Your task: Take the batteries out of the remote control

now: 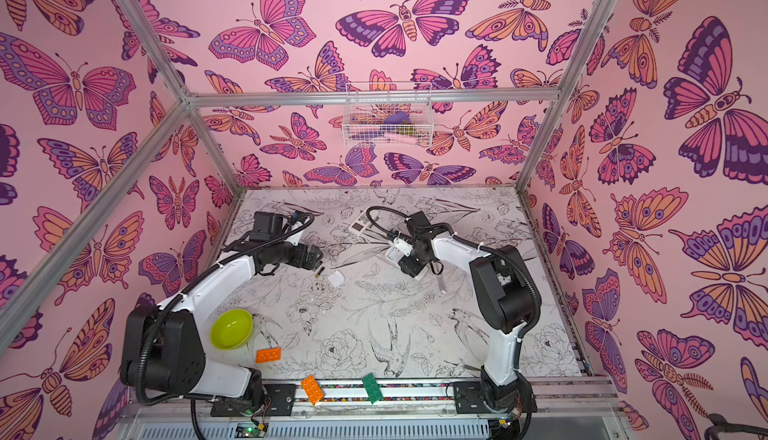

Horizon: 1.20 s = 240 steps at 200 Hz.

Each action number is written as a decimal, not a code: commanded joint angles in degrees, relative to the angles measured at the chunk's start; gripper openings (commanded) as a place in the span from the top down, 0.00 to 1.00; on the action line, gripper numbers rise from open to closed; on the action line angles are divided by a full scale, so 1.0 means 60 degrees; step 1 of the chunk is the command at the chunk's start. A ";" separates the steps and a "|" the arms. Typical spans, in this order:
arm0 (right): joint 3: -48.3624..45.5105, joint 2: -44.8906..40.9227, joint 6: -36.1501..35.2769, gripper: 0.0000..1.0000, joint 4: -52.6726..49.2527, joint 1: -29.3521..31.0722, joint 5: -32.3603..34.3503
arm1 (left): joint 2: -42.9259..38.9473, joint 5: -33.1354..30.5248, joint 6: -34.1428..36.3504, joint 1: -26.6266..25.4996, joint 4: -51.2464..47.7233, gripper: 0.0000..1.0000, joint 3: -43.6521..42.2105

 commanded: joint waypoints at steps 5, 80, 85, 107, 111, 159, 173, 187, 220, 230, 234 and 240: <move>0.1060 0.0634 0.1785 0.55 0.0440 -0.0196 0.0738 | -0.0102 0.0189 0.0169 0.0066 -0.0025 0.00 -0.0115; 0.4664 0.3406 0.3945 0.55 -0.1426 -0.0856 0.1636 | -0.0001 0.0588 0.0582 -0.0060 -0.0076 0.00 -0.0038; 0.4755 0.3477 0.3999 0.55 -0.1498 -0.0866 0.1623 | 0.0036 0.0531 0.0603 -0.0125 -0.0088 0.00 0.0021; 0.4994 0.3722 0.4149 0.49 -0.1687 -0.0901 0.1635 | 0.0360 0.0170 0.0761 -0.0545 -0.0364 0.00 0.0521; 0.4999 0.3750 0.4178 0.46 -0.1701 -0.0899 0.1624 | 0.0430 0.0075 0.0804 -0.0658 -0.0403 0.00 0.0617; 0.4712 0.3367 0.3953 0.31 -0.1517 -0.0924 0.1554 | 0.1558 -0.0580 0.1600 -0.1778 -0.0486 0.00 0.1908; 0.4498 0.2941 0.3726 0.27 -0.1491 -0.0954 0.1705 | 0.2097 -0.0619 0.1297 -0.1841 -0.0497 0.00 0.2446; 0.4088 0.2336 0.3638 0.24 -0.1443 -0.0984 0.1715 | 0.2680 -0.0688 0.0899 -0.1845 -0.0487 0.00 0.2951; 0.2256 0.0315 0.3894 0.20 -0.0761 -0.1079 0.1566 | 0.4121 -0.0732 0.0180 -0.1845 -0.0539 0.00 0.4131; 0.1719 -0.0327 0.3983 0.19 -0.0708 -0.1082 0.1487 | 0.4565 -0.0823 0.0039 -0.1859 -0.0653 0.00 0.4547; 0.1474 -0.0548 0.4024 0.19 -0.0695 -0.1078 0.1461 | 0.4734 -0.0876 -0.0027 -0.1859 -0.0760 0.00 0.4737; 0.1038 -0.1024 0.4136 0.19 -0.0600 -0.1086 0.1445 | 0.5006 -0.0957 -0.0079 -0.1859 -0.0912 0.00 0.5010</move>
